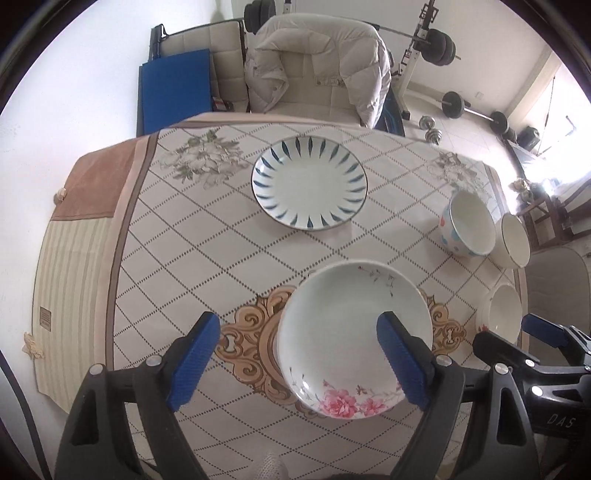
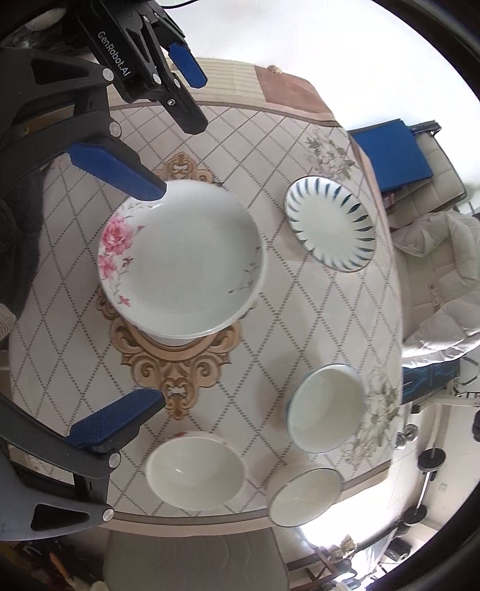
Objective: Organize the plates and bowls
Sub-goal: 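Move both grippers to the blue-striped white plate, then grasp the rim of the blue-striped plate with both grippers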
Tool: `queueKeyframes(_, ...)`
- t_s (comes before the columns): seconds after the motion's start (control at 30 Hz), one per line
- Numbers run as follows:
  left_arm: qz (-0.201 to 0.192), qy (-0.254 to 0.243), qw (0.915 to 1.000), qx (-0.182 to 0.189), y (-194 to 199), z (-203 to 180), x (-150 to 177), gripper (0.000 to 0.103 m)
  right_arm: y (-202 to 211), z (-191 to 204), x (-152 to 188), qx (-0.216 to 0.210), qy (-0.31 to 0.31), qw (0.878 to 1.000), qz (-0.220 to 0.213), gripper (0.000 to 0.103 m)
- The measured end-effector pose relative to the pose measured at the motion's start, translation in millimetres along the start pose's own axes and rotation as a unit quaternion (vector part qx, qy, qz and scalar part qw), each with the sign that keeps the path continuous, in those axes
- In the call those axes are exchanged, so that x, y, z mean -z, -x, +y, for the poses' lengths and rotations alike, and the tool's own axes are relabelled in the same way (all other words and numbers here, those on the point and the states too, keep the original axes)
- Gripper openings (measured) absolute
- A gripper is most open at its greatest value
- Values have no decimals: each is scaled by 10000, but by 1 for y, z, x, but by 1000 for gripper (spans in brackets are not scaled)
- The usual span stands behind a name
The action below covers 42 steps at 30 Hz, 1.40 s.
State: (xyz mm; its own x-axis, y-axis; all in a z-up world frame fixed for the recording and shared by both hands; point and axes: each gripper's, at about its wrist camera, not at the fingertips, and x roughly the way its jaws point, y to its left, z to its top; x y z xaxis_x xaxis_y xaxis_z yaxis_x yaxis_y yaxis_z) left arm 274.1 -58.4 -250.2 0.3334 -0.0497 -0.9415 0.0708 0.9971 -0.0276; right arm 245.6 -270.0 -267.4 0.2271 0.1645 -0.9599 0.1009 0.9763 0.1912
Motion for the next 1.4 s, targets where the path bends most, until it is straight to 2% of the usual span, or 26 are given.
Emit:
queueKeyframes(0.17,-829,-201,9950,-512,4,5,-55,87,4,11,-60,50,500,9962,-717,103)
queueKeyframes(0.23,-984,-250,9923,-713,-5,10,-78,87,-5,14,-88,94,560,9943,-903,103)
queueKeyframes(0.3,-979,-232,9921,-749,-21,18,-101,87,-21,16,-116,-7,599,9939,-930,103)
queueKeyframes(0.4,-649,-182,9957,-636,-55,33,-130,87,-55,18,-157,-87,479,9972,-560,103)
queueKeyframes(0.57,226,-227,9990,-303,-127,52,-160,86,-123,13,-204,-335,-85,9993,173,103)
queueKeyframes(0.7,850,-278,9960,-90,-177,63,-169,64,-174,13,-222,-435,-221,9964,693,102)
queueKeyframes(0.8,1189,-200,9925,205,-204,69,-173,54,-204,14,-230,-595,-395,9919,1049,96)
queueKeyframes(0.83,1285,-177,9911,294,-211,70,-174,48,-213,15,-231,-670,-426,9903,1144,92)
queueKeyframes(0.93,1517,-129,9869,531,-228,73,-177,44,-230,18,-237,-840,-472,9865,1321,84)
queueKeyframes(1.03,1701,-153,9830,671,-239,72,-177,30,-242,22,-241,-997,-486,9832,1448,70)
queueKeyframes(1.1,1755,-156,9814,764,-243,70,-176,25,-248,23,-242,-1061,-537,9810,1532,62)
queueKeyframes(1.13,1788,-153,9806,784,-245,70,-175,19,-250,25,-242,-1060,-519,9806,1565,55)
queueKeyframes(1.17,1831,-148,9795,821,-248,69,-174,18,-252,27,-243,-1067,-493,9804,1583,45)
queueKeyframes(1.3,1787,-102,9799,878,-246,65,-171,17,-257,28,-243,-923,-474,9815,1610,30)
queueKeyframes(1.37,1757,-85,9806,860,-244,64,-171,16,-258,26,-243,-841,-493,9823,1599,19)
queueKeyframes(1.4,1742,-73,9811,836,-243,64,-171,16,-259,25,-243,-844,-505,9822,1599,17)
